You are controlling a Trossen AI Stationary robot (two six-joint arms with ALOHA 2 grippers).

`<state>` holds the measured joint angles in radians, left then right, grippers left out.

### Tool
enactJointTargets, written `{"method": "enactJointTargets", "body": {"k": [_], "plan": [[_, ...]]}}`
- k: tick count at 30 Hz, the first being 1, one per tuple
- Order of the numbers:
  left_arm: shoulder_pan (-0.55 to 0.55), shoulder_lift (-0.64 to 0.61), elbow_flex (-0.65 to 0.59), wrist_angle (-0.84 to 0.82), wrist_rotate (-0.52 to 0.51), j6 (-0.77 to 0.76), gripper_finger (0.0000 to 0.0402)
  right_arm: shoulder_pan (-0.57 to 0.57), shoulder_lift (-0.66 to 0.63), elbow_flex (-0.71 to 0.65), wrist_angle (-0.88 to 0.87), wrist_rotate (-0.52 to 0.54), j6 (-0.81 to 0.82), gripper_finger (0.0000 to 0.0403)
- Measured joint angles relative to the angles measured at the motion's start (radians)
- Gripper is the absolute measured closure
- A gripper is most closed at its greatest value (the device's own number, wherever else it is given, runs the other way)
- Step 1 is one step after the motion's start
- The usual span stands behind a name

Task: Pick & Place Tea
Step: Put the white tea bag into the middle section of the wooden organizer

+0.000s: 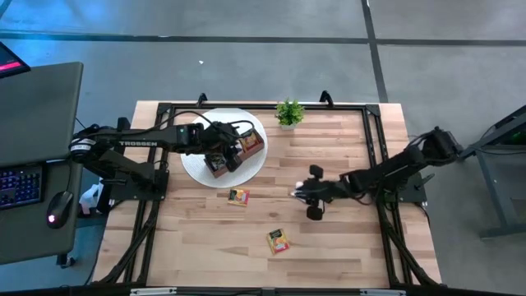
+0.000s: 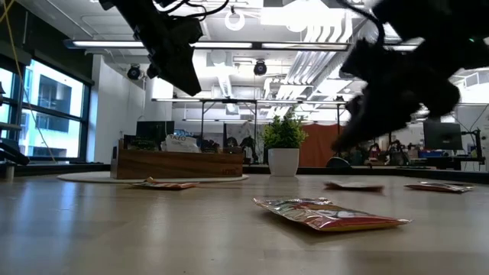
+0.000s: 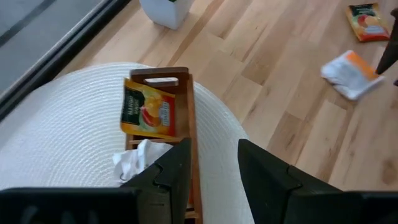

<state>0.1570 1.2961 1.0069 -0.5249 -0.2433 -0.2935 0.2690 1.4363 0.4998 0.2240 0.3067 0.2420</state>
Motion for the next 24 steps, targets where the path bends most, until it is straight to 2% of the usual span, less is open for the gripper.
{"method": "enactJointTargets", "body": {"k": [3,7,9,14,19,21,24], "plan": [[0.000,0.000,0.000,0.000,0.028,-0.001,0.0273,-0.030,-0.027,0.031,0.035,-0.043,-0.126,0.0295],[0.000,0.000,0.000,0.001,0.077,0.000,0.0273,-0.057,-0.032,0.077,0.000,-0.051,-0.557,0.0295],[0.000,0.000,0.000,0.001,0.098,0.000,0.0273,-0.087,-0.005,0.113,-0.038,-0.049,-0.677,0.0294],[0.000,0.000,0.000,-0.001,0.126,0.000,0.0273,-0.204,0.083,0.192,-0.204,-0.145,-0.641,0.0277],[0.000,0.000,0.000,-0.003,0.125,0.000,0.0273,-0.259,0.137,0.209,-0.343,-0.372,-0.686,0.0257],[0.000,0.000,0.000,-0.002,0.125,0.000,0.0273,-0.264,0.159,0.209,-0.350,-0.377,-0.735,0.0251],[0.000,0.000,0.000,-0.001,0.123,0.000,0.0273,-0.268,0.202,0.210,-0.297,-0.299,-0.743,0.0244]]}}
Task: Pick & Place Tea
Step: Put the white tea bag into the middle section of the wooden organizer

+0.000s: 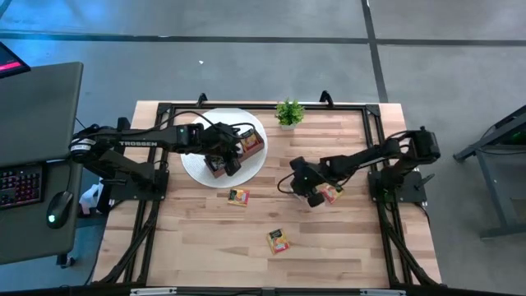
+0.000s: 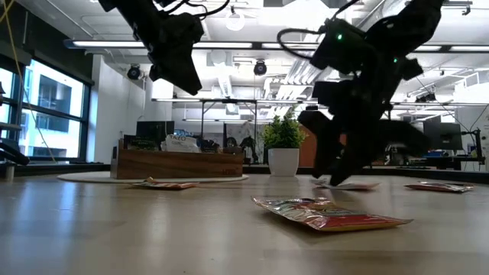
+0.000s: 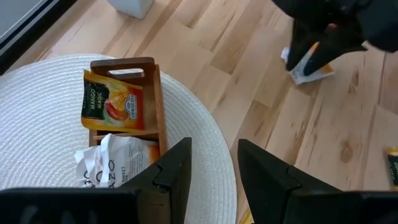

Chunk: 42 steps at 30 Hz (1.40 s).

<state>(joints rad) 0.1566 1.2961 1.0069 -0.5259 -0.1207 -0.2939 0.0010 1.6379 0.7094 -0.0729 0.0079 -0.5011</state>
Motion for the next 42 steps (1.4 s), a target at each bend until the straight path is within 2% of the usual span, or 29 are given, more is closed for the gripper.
{"method": "enactJointTargets", "body": {"k": [2,8,12,17,19,21,24,29,31,33,35,39,42], "plan": [[0.000,0.000,0.000,0.000,0.000,-0.008,0.0273,-0.010,0.029,0.003,0.033,0.001,0.000,0.0241],[0.000,0.000,0.000,0.000,0.010,-0.026,0.0273,-0.051,0.125,0.010,0.068,-0.107,0.006,0.0250],[0.000,0.000,0.000,0.000,0.011,-0.026,0.0273,-0.075,0.143,0.012,0.074,-0.173,0.015,0.0290],[0.000,0.000,0.000,0.000,-0.018,-0.025,0.0273,-0.098,0.134,0.013,0.077,-0.223,0.117,0.0381],[0.000,0.000,0.000,0.000,-0.038,-0.026,0.0273,-0.101,0.122,0.016,0.091,-0.234,0.159,0.0394],[0.000,0.000,0.000,0.000,-0.058,-0.025,0.0273,-0.093,0.111,0.012,0.152,-0.223,0.195,0.0386],[0.000,0.000,0.000,0.002,-0.076,-0.025,0.0273,-0.066,0.102,0.009,0.297,-0.140,0.207,0.0378],[0.000,0.000,0.000,0.001,-0.072,-0.074,0.0273,-0.020,0.112,0.014,0.745,0.175,0.062,0.0397],[0.000,0.000,0.000,0.001,-0.072,-0.082,0.0273,-0.019,0.140,0.017,0.945,0.215,-0.033,0.0399],[0.000,-0.009,0.000,0.000,-0.073,-0.076,0.0273,-0.021,0.172,0.053,1.070,0.235,-0.141,0.0395],[0.000,-0.022,0.004,0.000,-0.073,-0.076,0.0273,-0.022,0.219,0.125,1.093,0.249,-0.239,0.0393],[0.000,-0.020,0.044,-0.014,-0.072,-0.046,0.0273,-0.028,0.377,0.332,1.008,0.269,-0.332,0.0399],[0.000,-0.020,0.087,-0.002,-0.074,-0.002,0.0273,-0.041,0.503,0.484,0.994,0.364,-0.437,0.0399]]}}
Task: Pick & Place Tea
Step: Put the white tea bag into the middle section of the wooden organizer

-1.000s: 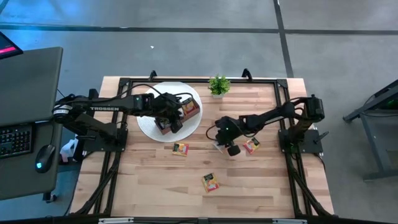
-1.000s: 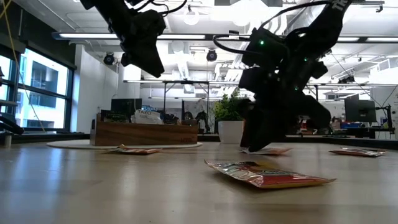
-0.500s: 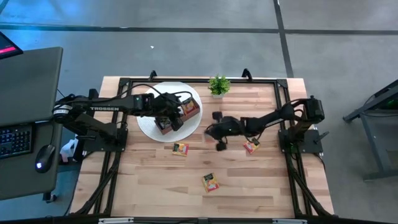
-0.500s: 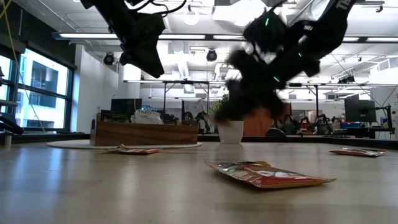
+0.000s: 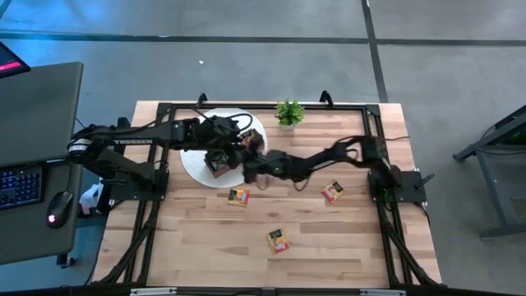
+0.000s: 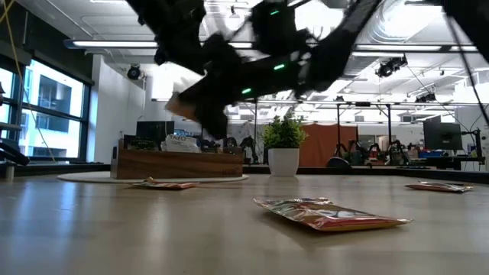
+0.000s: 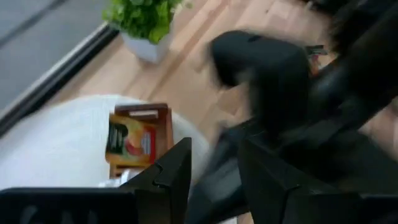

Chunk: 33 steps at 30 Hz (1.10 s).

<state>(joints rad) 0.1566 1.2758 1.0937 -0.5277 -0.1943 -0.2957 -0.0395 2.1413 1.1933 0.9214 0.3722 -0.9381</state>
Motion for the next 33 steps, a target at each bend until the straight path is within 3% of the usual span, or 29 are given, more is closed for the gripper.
{"method": "enactJointTargets", "body": {"k": [4,8,14,16,25,33], "plan": [[0.001,0.000,0.034,-0.038,-0.050,0.064,0.0273,-0.033,0.121,0.148,0.014,0.098,-0.155,0.0400],[0.000,0.001,0.052,-0.080,-0.131,0.084,0.0273,-0.058,0.168,0.194,-0.011,0.129,-0.191,0.0400],[0.001,-0.001,0.056,-0.167,-0.261,0.036,0.0273,-0.078,0.179,0.144,-0.102,-0.064,-0.214,0.0402],[0.000,0.000,0.056,-0.160,-0.268,0.036,0.0273,-0.079,0.173,0.145,-0.133,-0.100,-0.227,0.0402],[0.000,0.000,0.056,-0.152,-0.242,0.036,0.0273,-0.079,0.173,0.144,-0.143,-0.090,-0.230,0.0392],[0.000,0.000,0.056,-0.153,-0.241,0.036,0.0273,-0.068,0.173,0.144,-0.144,-0.085,-0.141,0.0333]]}}
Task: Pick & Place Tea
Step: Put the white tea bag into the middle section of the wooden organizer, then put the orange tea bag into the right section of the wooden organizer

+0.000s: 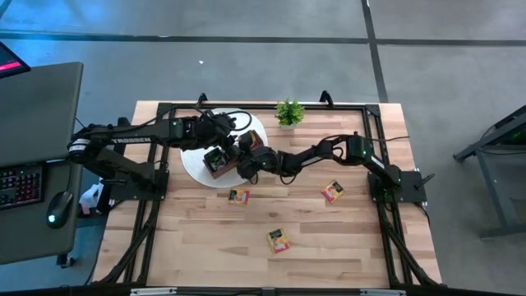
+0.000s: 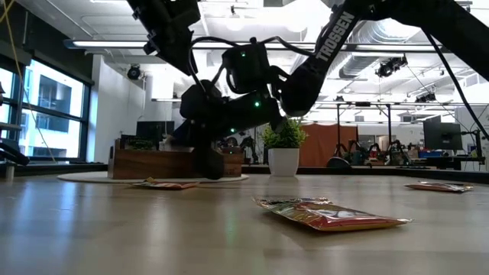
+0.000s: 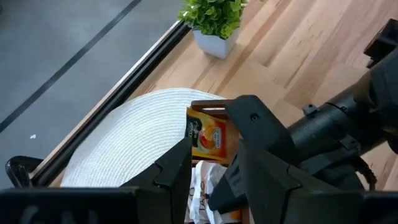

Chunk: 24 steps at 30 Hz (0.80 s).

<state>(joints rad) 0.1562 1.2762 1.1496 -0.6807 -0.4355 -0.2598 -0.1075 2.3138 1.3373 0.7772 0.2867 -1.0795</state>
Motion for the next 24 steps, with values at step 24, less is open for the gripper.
{"method": "enactJointTargets", "body": {"k": [24], "plan": [[0.000,-0.035,-0.005,-0.052,0.120,-0.006,0.0273,0.219,-0.408,0.001,-0.688,0.350,0.388,0.0293]]}}
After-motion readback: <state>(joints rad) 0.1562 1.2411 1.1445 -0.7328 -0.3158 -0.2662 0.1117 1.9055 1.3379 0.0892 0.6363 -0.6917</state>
